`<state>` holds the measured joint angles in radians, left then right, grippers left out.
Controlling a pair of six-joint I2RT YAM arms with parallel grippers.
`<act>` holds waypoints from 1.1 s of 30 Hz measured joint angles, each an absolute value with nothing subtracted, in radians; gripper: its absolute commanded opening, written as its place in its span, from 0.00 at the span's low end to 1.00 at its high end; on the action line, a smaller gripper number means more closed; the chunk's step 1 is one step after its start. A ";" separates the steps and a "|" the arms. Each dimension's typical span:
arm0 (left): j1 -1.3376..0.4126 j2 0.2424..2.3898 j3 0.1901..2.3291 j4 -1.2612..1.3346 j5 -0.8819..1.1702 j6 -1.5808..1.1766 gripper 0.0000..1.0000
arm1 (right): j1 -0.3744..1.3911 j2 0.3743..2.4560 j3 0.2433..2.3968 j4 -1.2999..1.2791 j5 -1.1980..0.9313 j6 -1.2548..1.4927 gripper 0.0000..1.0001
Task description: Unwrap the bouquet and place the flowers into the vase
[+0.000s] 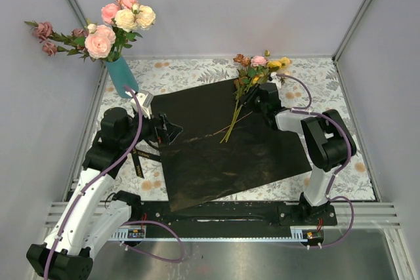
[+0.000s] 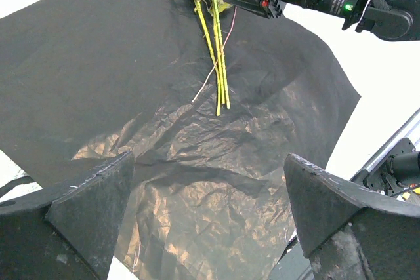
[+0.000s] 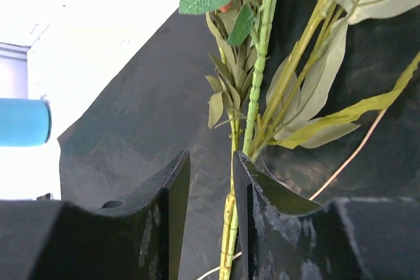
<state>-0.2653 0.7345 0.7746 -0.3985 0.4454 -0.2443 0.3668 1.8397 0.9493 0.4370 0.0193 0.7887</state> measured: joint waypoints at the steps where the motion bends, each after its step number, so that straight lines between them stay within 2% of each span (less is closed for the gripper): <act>1: -0.265 0.735 0.775 -0.399 0.445 -0.244 0.99 | 0.364 1.840 0.959 0.424 0.023 0.781 0.41; 24: -0.265 0.735 0.775 -0.399 0.445 -0.244 0.99 | 0.339 1.986 1.241 0.122 0.062 0.723 0.41; 28: -0.265 0.735 0.775 -0.399 0.444 -0.244 0.99 | 0.339 1.997 1.247 0.101 0.060 0.731 0.30; 33: -0.265 0.735 0.775 -0.398 0.443 -0.244 0.99 | 0.339 2.005 1.254 0.101 0.059 0.733 0.21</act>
